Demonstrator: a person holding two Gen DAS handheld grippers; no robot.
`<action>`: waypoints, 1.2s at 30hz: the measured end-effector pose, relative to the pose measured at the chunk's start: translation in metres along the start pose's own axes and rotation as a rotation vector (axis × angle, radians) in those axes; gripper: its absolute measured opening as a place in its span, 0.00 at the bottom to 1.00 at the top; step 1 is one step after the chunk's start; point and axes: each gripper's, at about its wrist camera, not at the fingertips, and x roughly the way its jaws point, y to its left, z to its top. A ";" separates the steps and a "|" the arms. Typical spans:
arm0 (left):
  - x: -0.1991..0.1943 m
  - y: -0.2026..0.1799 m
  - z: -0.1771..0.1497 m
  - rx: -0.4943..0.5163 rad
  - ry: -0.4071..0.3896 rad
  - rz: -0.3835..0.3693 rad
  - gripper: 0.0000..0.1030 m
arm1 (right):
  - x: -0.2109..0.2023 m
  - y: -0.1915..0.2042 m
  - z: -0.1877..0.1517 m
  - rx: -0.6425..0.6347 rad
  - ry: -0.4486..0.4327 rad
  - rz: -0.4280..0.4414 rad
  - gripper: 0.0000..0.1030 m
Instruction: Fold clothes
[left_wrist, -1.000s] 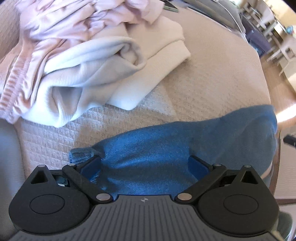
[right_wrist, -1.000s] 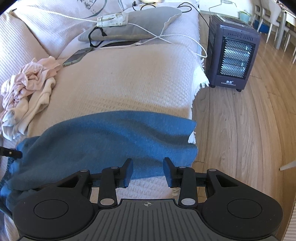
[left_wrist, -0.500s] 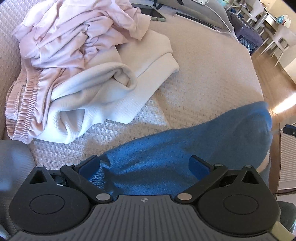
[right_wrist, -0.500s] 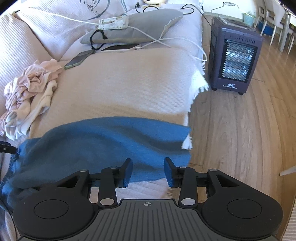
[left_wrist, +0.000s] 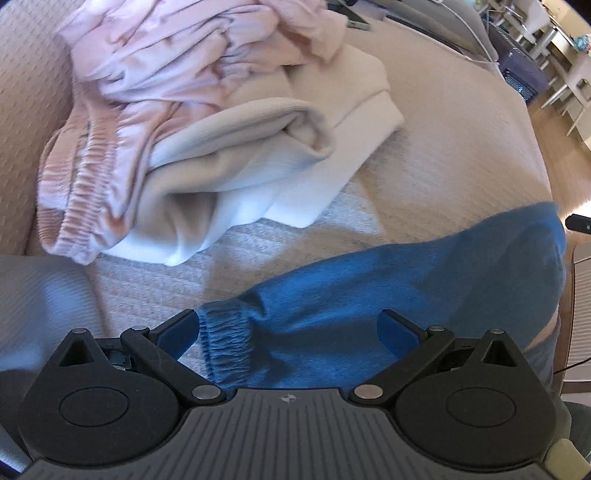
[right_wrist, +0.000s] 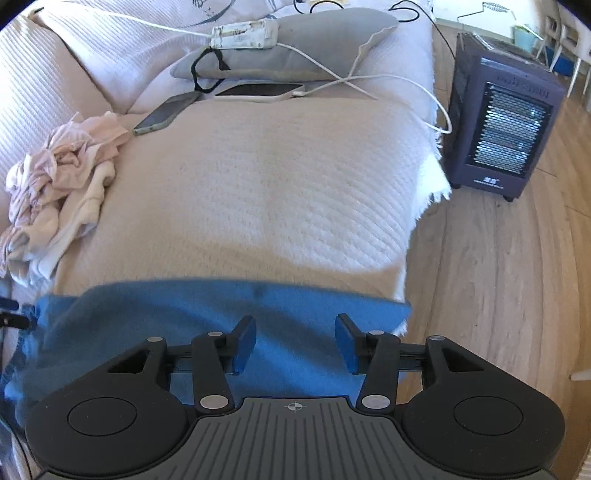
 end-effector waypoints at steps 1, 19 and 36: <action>-0.001 0.002 -0.001 0.000 0.002 0.000 1.00 | 0.002 -0.001 0.003 0.015 0.003 0.008 0.46; -0.034 -0.034 -0.009 0.349 0.037 0.001 0.98 | 0.039 0.044 0.025 -0.781 0.174 0.014 0.31; 0.003 -0.011 0.018 0.470 0.096 -0.019 0.65 | 0.021 0.049 -0.008 -0.784 0.080 0.030 0.07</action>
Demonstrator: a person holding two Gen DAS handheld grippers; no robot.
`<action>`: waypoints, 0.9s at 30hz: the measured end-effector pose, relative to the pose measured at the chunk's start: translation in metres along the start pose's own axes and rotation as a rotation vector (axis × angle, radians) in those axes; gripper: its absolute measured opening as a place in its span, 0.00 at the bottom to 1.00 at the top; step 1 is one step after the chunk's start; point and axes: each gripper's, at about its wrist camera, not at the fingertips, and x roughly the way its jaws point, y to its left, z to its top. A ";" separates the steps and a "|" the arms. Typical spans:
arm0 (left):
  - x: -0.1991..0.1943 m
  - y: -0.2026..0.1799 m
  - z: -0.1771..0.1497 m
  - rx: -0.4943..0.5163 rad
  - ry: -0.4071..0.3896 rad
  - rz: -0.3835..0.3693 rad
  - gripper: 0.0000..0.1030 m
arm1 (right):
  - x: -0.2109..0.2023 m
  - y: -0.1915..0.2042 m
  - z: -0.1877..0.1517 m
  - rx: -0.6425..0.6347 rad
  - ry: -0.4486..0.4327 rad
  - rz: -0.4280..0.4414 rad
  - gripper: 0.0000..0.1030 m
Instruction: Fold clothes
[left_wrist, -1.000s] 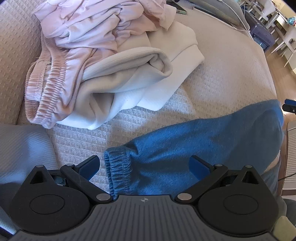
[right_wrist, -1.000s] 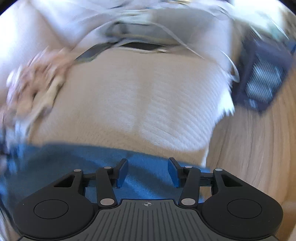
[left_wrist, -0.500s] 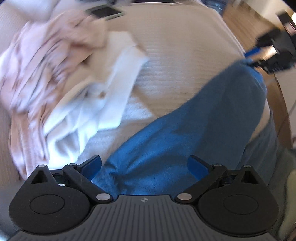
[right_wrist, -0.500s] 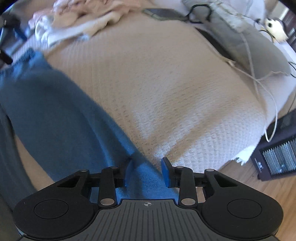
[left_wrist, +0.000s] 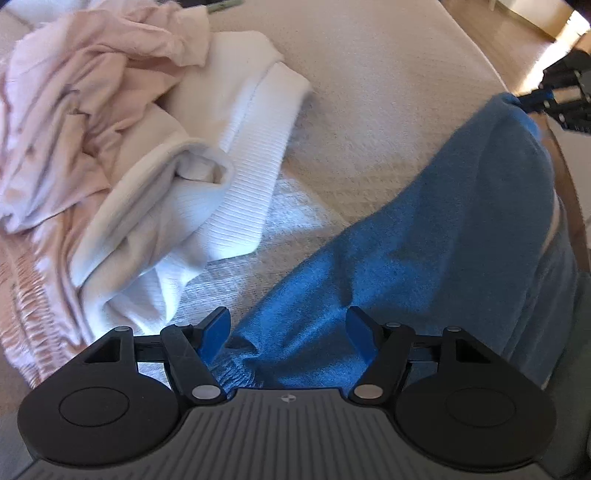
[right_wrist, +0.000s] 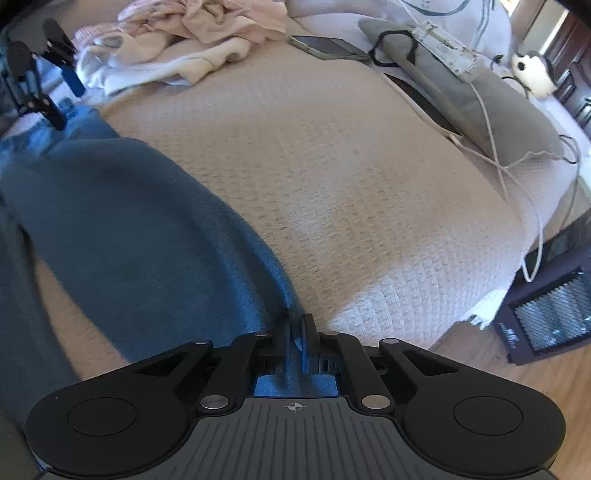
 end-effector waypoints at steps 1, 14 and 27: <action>0.003 0.001 0.001 0.013 0.007 -0.009 0.65 | -0.001 -0.003 -0.001 -0.005 -0.011 0.019 0.07; 0.022 0.010 0.003 -0.071 0.056 -0.062 0.54 | 0.017 -0.013 0.003 -0.079 0.026 0.079 0.17; -0.098 -0.030 -0.043 -0.066 -0.198 -0.117 0.06 | -0.078 0.039 -0.022 -0.084 -0.115 -0.195 0.04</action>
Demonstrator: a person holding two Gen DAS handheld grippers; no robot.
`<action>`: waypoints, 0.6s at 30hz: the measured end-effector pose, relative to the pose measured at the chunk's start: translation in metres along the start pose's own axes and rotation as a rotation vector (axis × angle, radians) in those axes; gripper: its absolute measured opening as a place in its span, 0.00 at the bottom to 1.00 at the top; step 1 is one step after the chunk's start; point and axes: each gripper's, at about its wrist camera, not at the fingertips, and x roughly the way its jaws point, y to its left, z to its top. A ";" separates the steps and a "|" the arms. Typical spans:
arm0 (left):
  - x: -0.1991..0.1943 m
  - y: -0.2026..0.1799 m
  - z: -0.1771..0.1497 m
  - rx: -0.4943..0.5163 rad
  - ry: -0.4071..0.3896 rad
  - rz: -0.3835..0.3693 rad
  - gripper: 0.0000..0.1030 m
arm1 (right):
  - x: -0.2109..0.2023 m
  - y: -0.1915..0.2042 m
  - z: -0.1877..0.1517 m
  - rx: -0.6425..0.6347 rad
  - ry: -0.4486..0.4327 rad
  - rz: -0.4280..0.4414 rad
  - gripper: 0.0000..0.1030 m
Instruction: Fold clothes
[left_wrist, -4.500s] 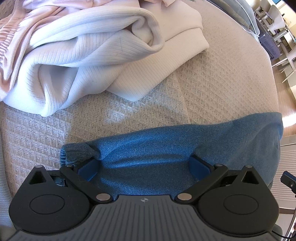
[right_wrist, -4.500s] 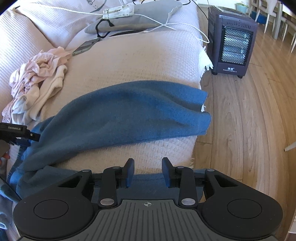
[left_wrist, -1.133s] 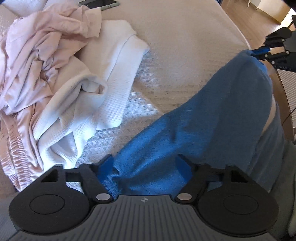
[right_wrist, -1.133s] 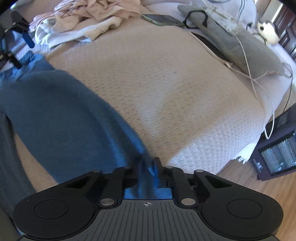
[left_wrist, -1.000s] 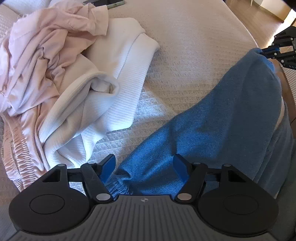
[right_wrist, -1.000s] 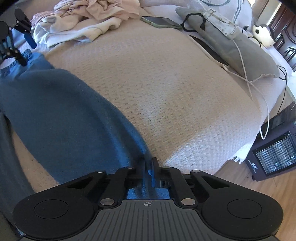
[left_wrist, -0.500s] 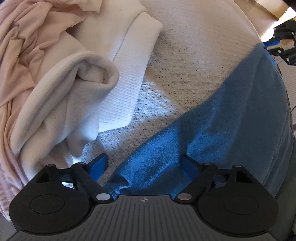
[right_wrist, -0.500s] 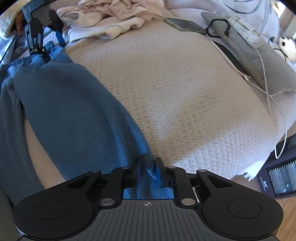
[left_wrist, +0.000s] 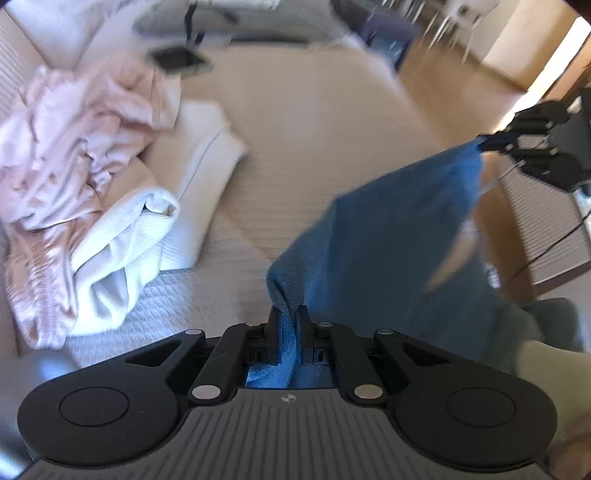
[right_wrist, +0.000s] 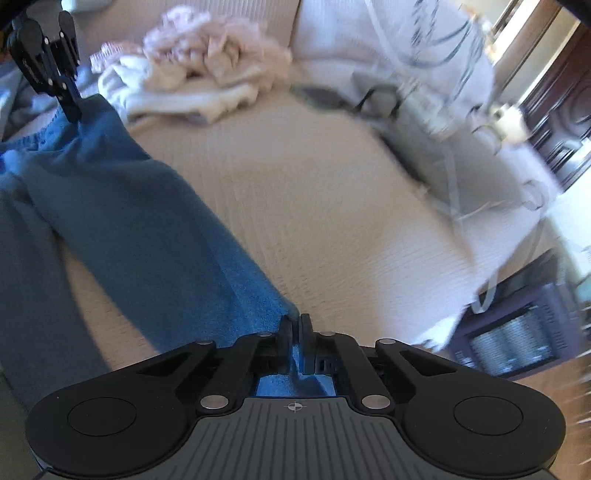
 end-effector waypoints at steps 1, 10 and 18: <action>-0.012 -0.004 -0.009 0.004 -0.021 -0.010 0.06 | -0.012 0.005 -0.003 -0.003 -0.013 -0.022 0.04; -0.040 -0.020 -0.124 -0.153 -0.105 -0.100 0.06 | -0.067 0.092 -0.070 -0.003 0.027 -0.092 0.04; -0.001 -0.033 -0.180 -0.169 -0.012 -0.042 0.14 | -0.062 0.149 -0.106 0.033 0.102 -0.057 0.04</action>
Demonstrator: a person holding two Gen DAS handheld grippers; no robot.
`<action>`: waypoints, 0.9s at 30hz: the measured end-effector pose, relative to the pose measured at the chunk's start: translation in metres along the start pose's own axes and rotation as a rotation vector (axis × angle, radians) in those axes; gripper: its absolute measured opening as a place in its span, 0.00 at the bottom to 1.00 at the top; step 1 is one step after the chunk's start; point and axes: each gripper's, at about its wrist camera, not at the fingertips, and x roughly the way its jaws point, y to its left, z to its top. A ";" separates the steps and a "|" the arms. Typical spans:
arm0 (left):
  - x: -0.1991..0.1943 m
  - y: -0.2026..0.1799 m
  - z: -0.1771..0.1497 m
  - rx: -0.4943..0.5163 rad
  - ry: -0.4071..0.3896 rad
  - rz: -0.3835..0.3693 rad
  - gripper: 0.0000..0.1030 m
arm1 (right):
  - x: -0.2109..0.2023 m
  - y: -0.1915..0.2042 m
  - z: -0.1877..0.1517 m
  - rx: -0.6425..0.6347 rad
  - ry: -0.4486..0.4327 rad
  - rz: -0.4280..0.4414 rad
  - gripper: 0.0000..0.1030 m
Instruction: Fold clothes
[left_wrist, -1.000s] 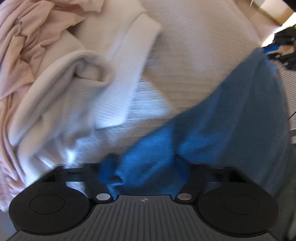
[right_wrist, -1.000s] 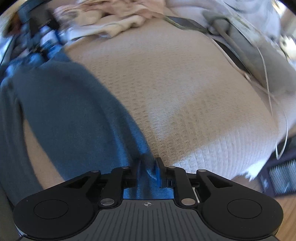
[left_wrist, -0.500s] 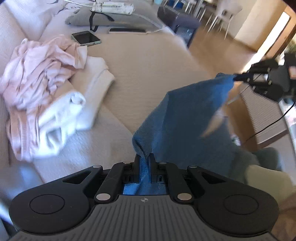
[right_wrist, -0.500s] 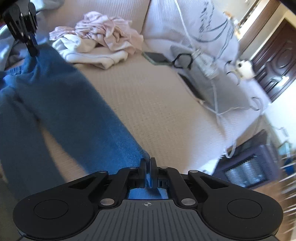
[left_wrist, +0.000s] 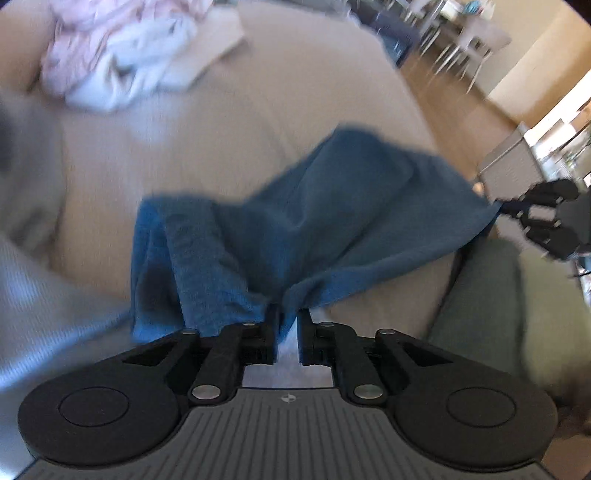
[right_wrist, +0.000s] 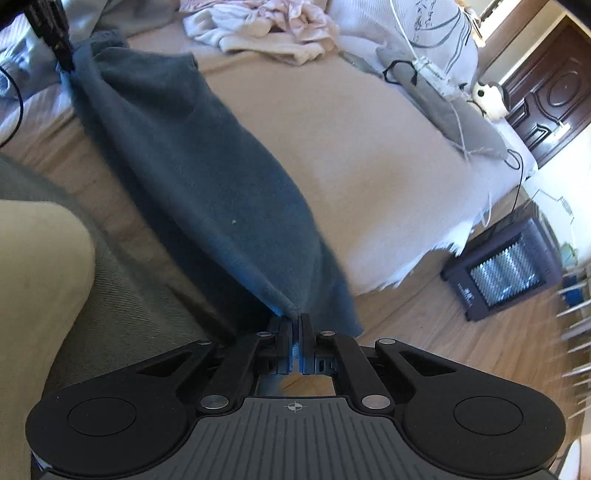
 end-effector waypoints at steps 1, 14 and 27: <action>0.002 -0.002 -0.003 0.012 0.013 0.018 0.17 | 0.001 0.003 0.000 0.004 0.002 -0.002 0.04; -0.051 0.022 0.014 -0.080 -0.154 0.120 0.62 | -0.047 -0.027 0.019 0.270 -0.153 0.065 0.42; 0.007 0.071 0.039 -0.289 -0.157 0.003 0.21 | -0.015 -0.008 0.115 0.307 -0.251 0.241 0.43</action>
